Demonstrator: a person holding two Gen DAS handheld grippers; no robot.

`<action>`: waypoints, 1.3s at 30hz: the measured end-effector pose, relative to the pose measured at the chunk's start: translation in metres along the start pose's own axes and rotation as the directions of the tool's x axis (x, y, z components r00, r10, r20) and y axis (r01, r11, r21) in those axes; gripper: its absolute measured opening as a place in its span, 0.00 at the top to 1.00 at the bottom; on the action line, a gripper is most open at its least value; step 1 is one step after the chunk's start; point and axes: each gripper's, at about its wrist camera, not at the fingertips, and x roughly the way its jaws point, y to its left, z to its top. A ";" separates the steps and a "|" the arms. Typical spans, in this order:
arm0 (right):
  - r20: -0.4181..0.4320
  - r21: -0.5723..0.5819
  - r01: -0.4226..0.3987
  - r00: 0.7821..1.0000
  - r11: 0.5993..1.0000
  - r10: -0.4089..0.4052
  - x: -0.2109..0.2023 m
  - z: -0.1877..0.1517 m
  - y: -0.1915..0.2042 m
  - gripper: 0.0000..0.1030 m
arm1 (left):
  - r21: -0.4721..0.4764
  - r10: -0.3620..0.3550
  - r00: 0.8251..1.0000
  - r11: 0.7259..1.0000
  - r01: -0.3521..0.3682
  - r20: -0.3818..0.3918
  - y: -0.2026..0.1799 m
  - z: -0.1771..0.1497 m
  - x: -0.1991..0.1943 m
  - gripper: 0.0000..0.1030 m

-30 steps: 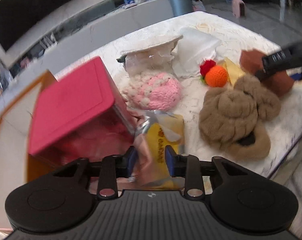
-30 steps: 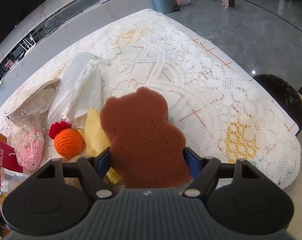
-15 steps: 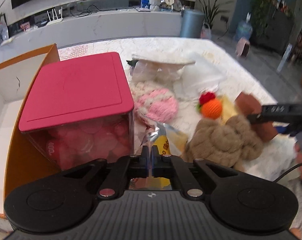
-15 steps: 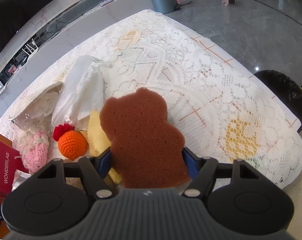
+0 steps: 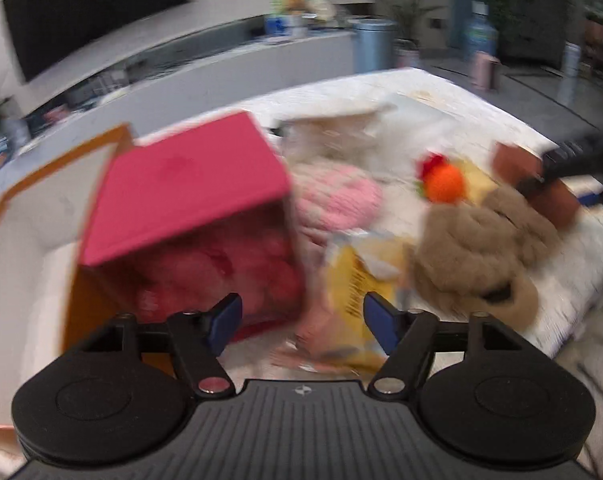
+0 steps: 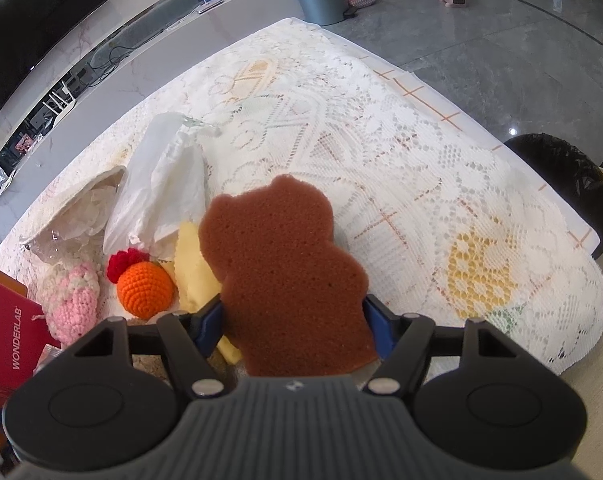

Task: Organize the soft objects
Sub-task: 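Close the right gripper on the brown sponge while the left gripper grasps the Deeyeo packet, then lift the sponge and packet with both grippers and carry them over the box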

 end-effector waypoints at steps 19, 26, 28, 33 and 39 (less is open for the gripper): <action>-0.003 -0.015 0.007 1.000 1.000 -0.007 0.001 -0.001 0.002 0.30 | 0.048 -0.102 0.972 0.992 0.115 -0.210 -0.024 0.017 0.053 0.25; -0.001 -0.015 0.006 1.000 1.000 -0.006 0.001 -0.001 0.002 0.31 | -0.006 -0.131 0.975 0.991 0.132 -0.179 -0.017 0.019 0.049 0.38; -0.001 -0.013 0.003 1.000 1.000 -0.003 0.000 0.000 0.001 0.31 | -0.021 -0.135 0.979 0.991 0.133 -0.153 -0.015 0.018 0.043 0.38; 0.014 0.011 -0.018 1.000 1.000 0.018 -0.003 0.000 -0.003 0.32 | -0.086 -0.173 0.983 0.982 0.168 -0.055 -0.001 0.022 0.022 0.38; 0.062 0.021 -0.071 0.996 0.997 0.069 -0.015 -0.001 -0.004 0.32 | -0.123 -0.232 0.970 0.963 0.240 0.080 0.012 0.030 0.009 0.38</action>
